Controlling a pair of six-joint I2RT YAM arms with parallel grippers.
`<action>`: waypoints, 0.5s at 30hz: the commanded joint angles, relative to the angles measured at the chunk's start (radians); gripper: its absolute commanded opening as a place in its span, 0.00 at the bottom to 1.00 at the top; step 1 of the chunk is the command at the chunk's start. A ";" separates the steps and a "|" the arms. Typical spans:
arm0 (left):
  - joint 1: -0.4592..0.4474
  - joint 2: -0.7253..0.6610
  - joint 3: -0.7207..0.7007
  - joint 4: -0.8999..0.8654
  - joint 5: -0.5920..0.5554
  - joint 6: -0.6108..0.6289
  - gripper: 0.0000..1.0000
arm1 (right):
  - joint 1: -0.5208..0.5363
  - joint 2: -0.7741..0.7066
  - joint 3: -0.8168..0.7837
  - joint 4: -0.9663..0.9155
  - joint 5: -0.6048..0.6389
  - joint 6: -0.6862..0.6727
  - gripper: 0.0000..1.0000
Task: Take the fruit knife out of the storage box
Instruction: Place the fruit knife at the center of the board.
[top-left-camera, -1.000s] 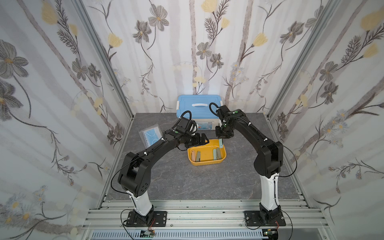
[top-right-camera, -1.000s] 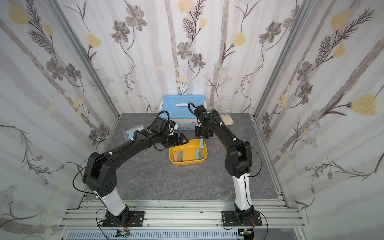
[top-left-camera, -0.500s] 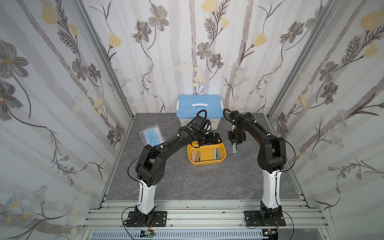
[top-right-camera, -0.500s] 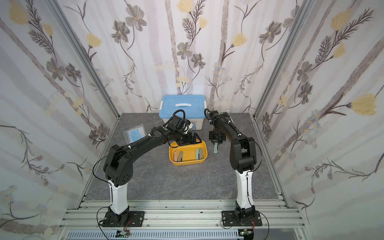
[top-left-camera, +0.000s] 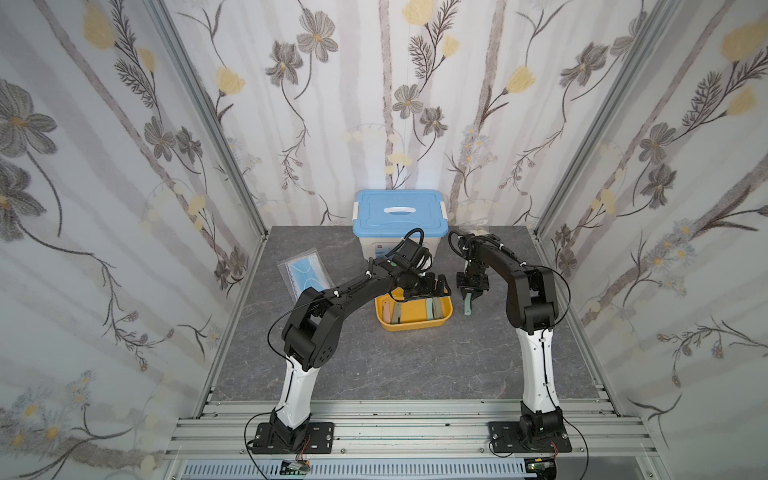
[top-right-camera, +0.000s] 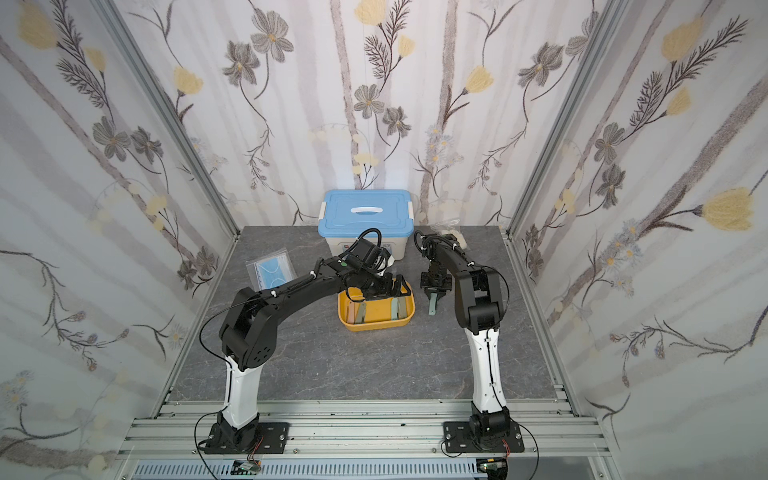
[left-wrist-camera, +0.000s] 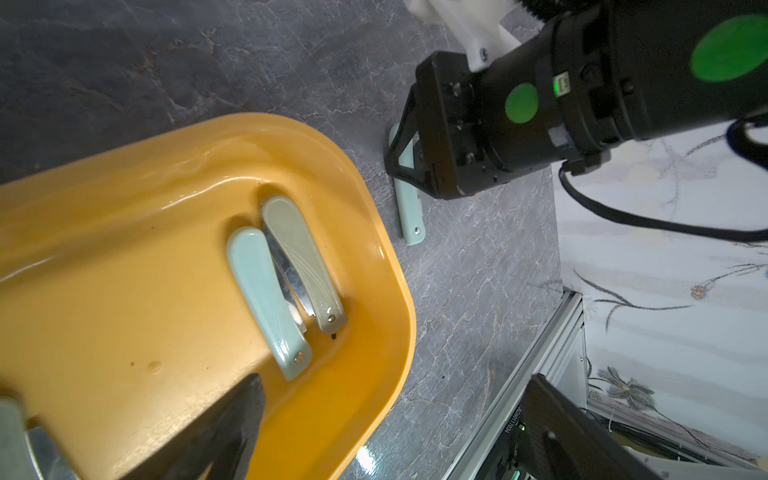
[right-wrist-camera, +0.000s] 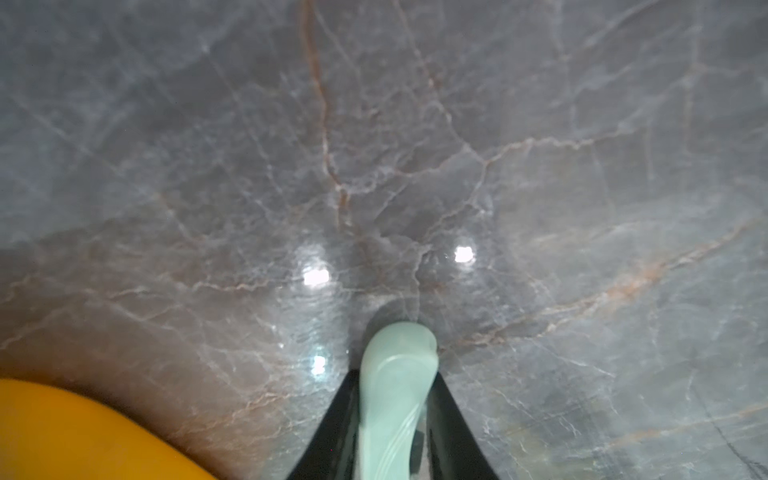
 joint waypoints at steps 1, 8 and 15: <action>0.001 0.001 -0.001 0.000 0.002 -0.002 1.00 | -0.001 0.007 0.006 -0.011 -0.016 0.017 0.33; 0.001 -0.012 -0.001 -0.012 -0.008 0.009 1.00 | 0.000 -0.036 0.004 -0.014 0.003 0.018 0.60; 0.015 -0.033 0.047 -0.056 -0.019 0.030 1.00 | -0.001 -0.123 0.005 -0.015 0.009 0.028 0.71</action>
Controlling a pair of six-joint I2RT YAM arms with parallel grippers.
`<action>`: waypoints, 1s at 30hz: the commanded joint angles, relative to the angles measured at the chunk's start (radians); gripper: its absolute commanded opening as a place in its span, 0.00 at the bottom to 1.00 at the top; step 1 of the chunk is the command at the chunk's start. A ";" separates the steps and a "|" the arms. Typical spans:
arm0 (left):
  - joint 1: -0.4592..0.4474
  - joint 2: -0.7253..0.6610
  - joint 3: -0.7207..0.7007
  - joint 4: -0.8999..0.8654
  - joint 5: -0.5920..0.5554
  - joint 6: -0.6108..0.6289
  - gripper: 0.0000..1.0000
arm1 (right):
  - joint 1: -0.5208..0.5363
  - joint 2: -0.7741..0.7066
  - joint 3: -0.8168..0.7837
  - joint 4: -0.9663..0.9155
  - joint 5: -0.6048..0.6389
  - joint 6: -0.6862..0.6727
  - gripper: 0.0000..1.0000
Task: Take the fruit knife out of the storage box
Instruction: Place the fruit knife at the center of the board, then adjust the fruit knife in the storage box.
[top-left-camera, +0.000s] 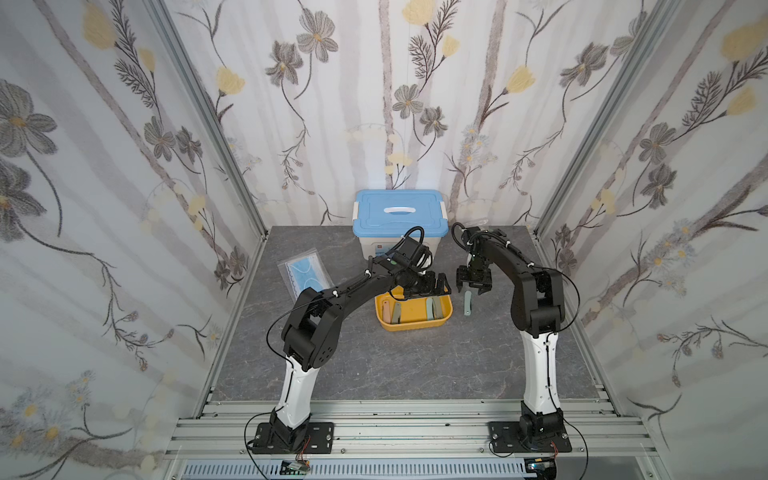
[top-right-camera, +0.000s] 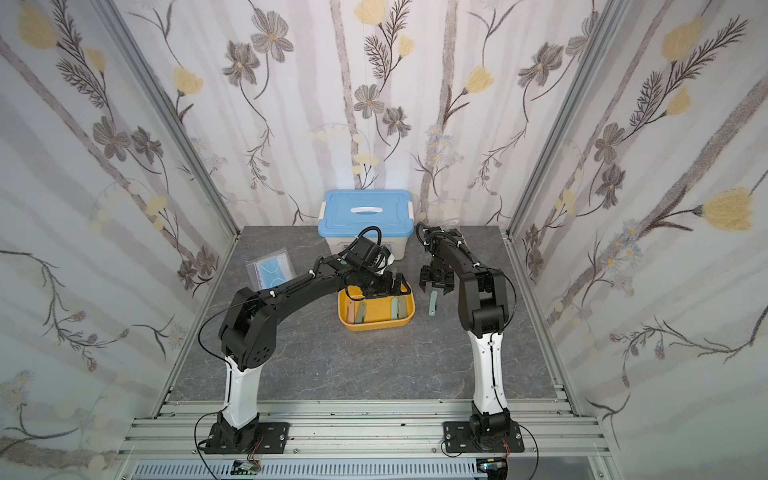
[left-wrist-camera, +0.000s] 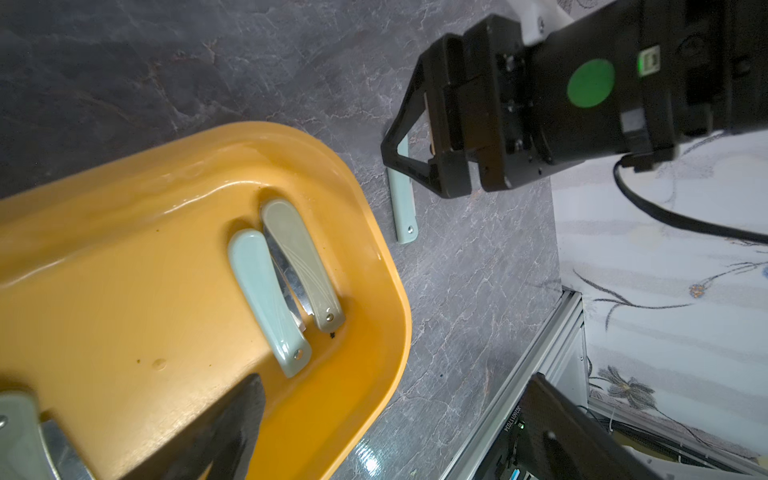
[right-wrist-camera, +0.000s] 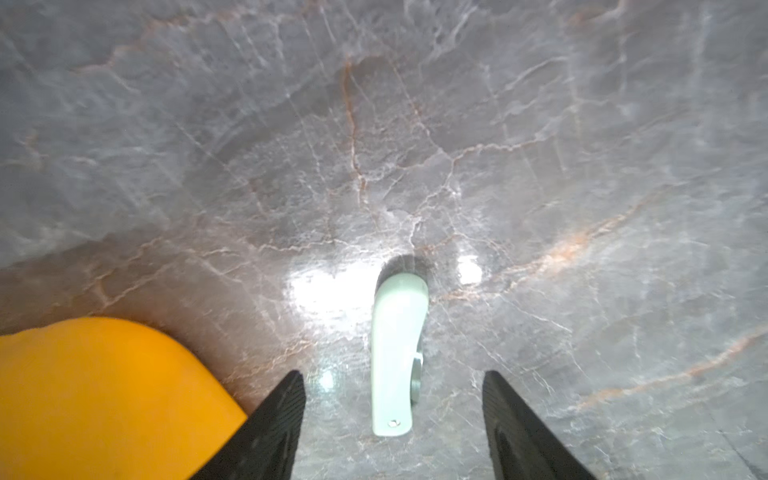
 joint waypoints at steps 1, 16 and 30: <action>0.014 -0.030 0.015 -0.026 -0.017 0.018 1.00 | 0.001 -0.041 0.004 -0.015 0.011 0.021 0.71; 0.119 -0.265 -0.190 -0.037 -0.029 0.066 1.00 | 0.135 -0.190 -0.007 -0.032 -0.060 0.062 1.00; 0.162 -0.490 -0.463 -0.012 -0.053 0.064 1.00 | 0.334 -0.180 -0.016 -0.035 -0.046 0.130 0.86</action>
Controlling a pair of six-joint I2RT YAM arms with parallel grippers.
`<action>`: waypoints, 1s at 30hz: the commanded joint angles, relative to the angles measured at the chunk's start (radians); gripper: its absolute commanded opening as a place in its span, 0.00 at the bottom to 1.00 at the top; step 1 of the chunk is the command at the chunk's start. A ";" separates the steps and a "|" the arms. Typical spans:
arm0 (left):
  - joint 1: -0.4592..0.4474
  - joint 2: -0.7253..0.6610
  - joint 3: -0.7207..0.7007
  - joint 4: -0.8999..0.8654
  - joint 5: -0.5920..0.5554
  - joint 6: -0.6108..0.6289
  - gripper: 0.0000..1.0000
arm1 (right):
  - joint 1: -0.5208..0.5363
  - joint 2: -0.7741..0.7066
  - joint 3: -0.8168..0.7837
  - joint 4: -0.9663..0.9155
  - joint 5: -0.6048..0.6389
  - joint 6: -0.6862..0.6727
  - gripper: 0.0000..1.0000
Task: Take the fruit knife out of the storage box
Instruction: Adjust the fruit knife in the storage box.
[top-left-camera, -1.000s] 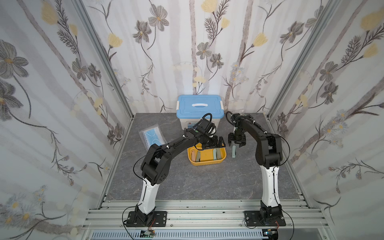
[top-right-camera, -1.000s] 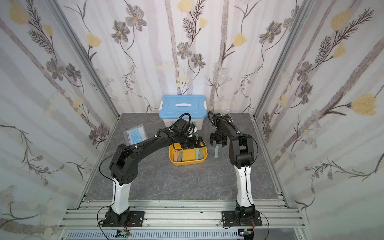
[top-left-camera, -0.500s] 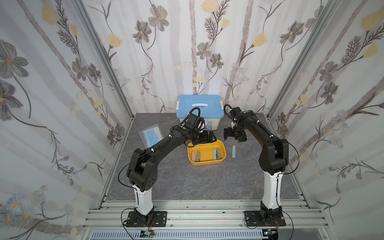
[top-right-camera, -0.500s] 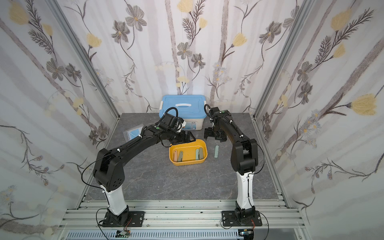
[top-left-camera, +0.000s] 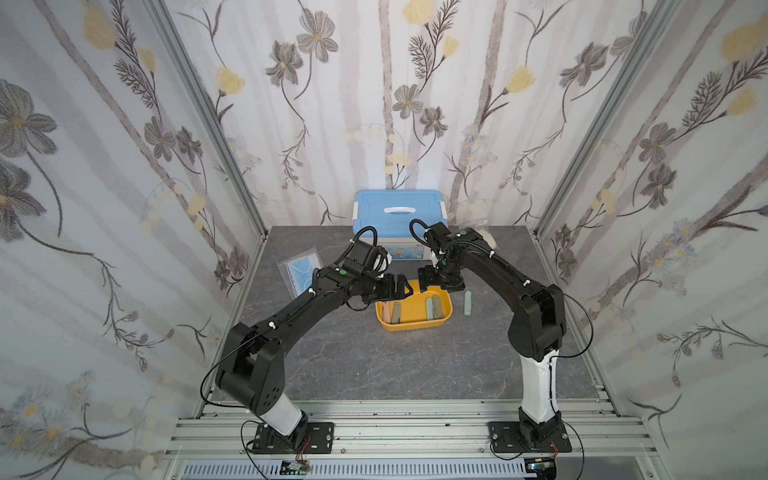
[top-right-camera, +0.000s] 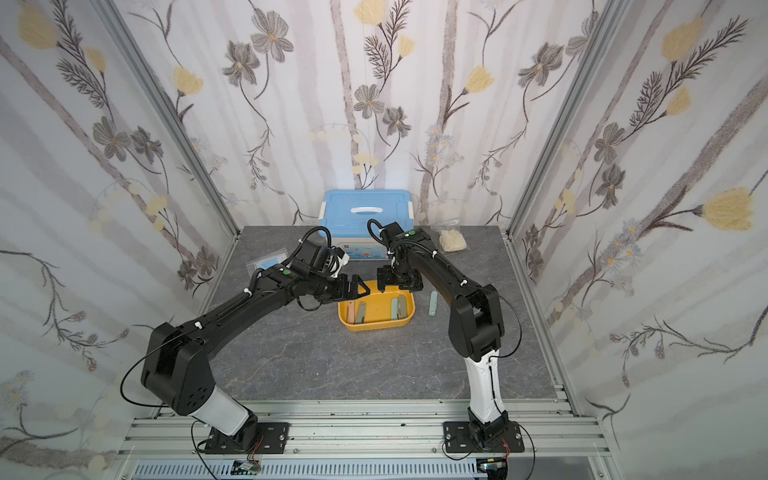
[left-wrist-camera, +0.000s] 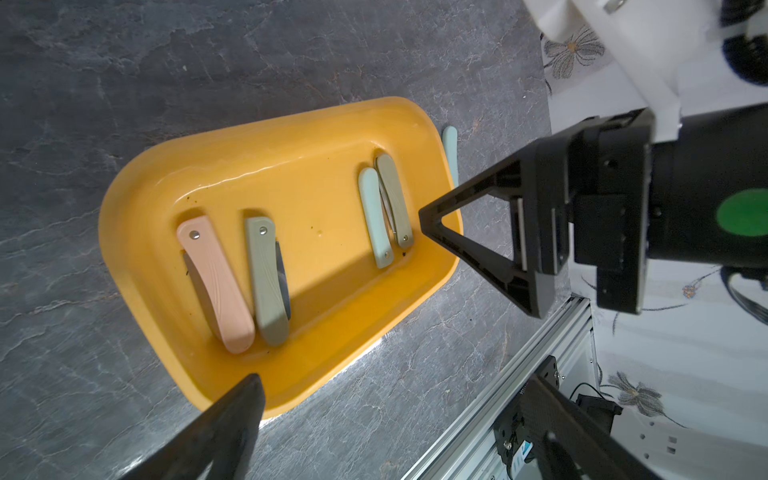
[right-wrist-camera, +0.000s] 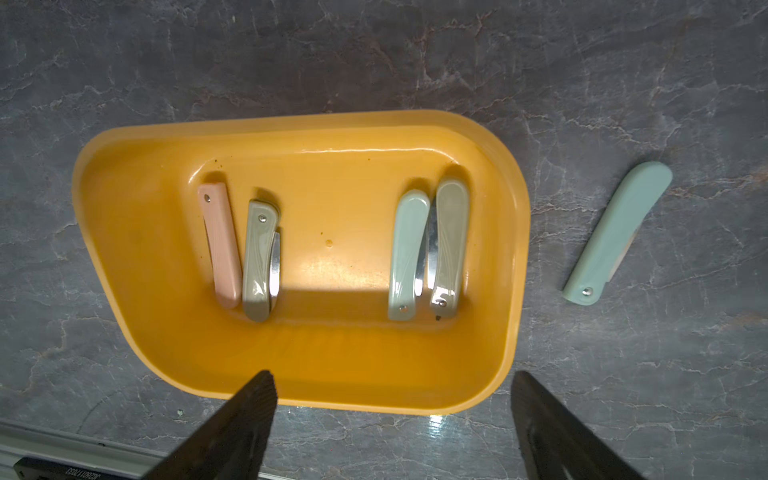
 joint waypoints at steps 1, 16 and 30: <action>0.003 -0.034 -0.041 0.013 -0.021 0.004 1.00 | 0.019 0.019 0.003 -0.022 0.005 0.030 0.84; 0.016 -0.096 -0.161 0.050 -0.035 -0.020 1.00 | 0.059 0.137 -0.016 -0.012 0.012 0.029 0.65; 0.028 -0.076 -0.151 0.051 -0.035 -0.022 1.00 | 0.056 0.230 -0.010 0.020 -0.010 0.025 0.63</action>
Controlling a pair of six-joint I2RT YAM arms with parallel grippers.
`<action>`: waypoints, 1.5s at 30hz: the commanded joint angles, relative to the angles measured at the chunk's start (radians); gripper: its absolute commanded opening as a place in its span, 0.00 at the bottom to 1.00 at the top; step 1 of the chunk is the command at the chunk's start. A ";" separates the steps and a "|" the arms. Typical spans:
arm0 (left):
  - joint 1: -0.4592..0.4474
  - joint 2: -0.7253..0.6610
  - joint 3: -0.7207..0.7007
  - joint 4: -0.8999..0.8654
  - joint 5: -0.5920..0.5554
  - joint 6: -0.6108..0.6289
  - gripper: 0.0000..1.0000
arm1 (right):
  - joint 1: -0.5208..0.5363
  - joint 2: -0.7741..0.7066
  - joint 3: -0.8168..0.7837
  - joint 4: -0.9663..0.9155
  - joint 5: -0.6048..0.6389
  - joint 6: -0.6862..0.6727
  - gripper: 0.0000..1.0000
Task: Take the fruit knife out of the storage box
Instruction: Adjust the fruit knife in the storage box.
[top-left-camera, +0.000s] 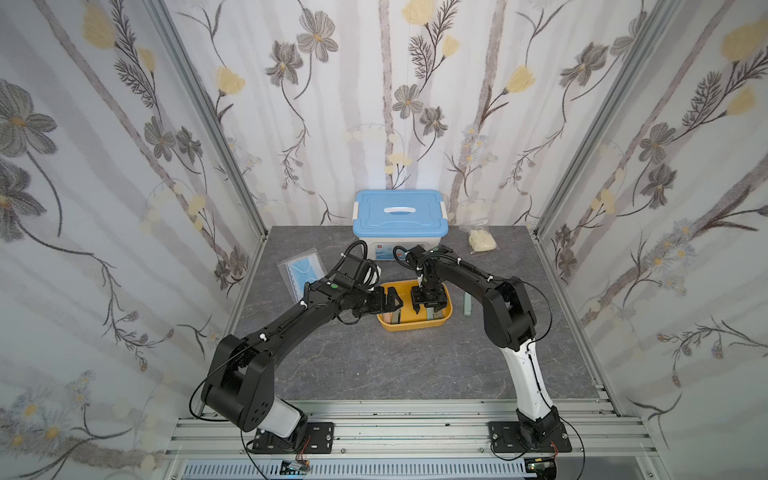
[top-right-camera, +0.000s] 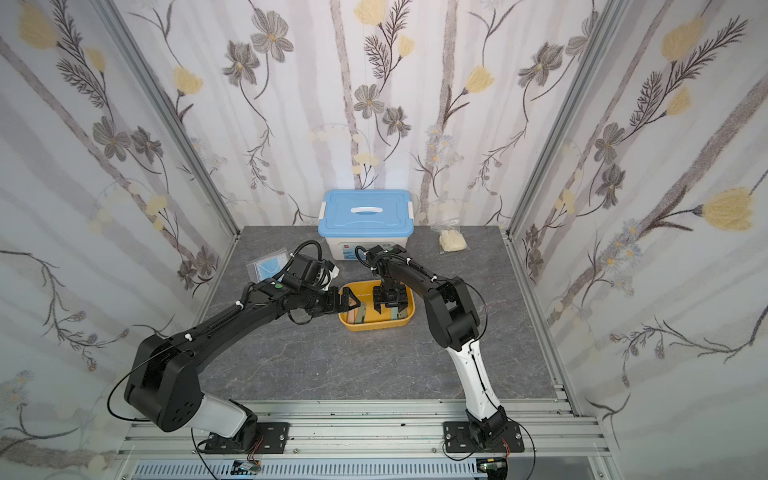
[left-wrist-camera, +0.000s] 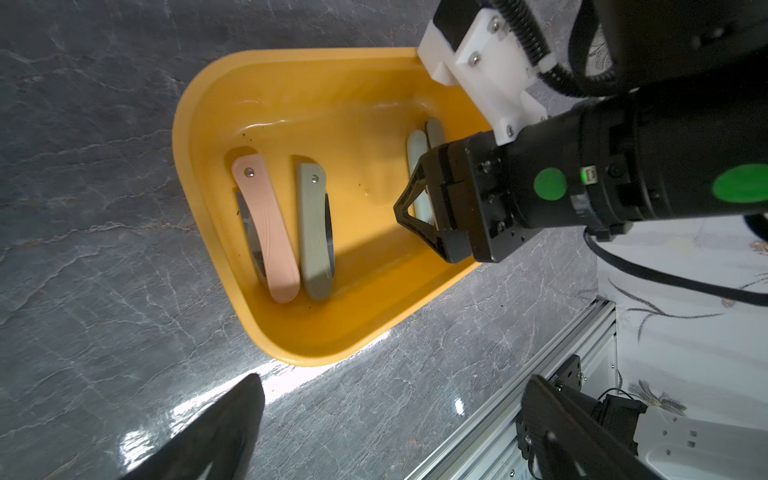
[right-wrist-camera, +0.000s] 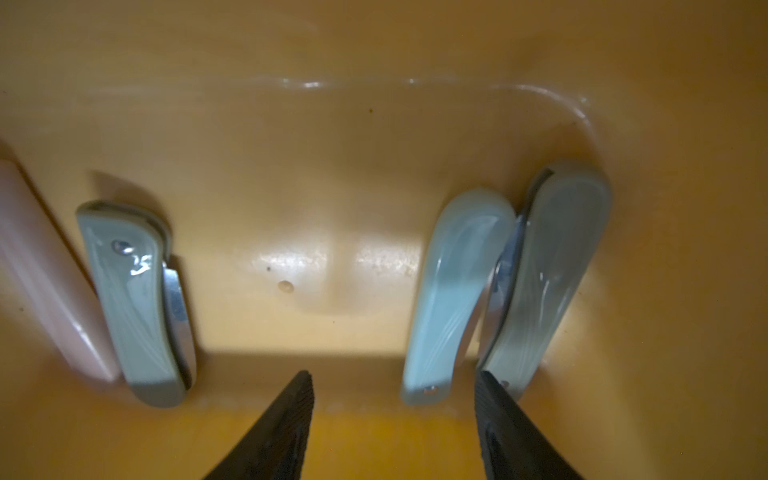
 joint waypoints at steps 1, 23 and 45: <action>0.004 0.005 0.007 0.012 -0.005 -0.002 1.00 | 0.000 0.016 0.004 -0.008 -0.021 0.011 0.63; 0.012 -0.003 -0.005 0.008 0.002 0.001 1.00 | 0.005 0.057 0.088 0.012 0.007 -0.010 0.51; 0.012 -0.008 -0.001 0.010 0.006 0.005 1.00 | -0.038 0.099 0.180 0.005 0.051 -0.014 0.58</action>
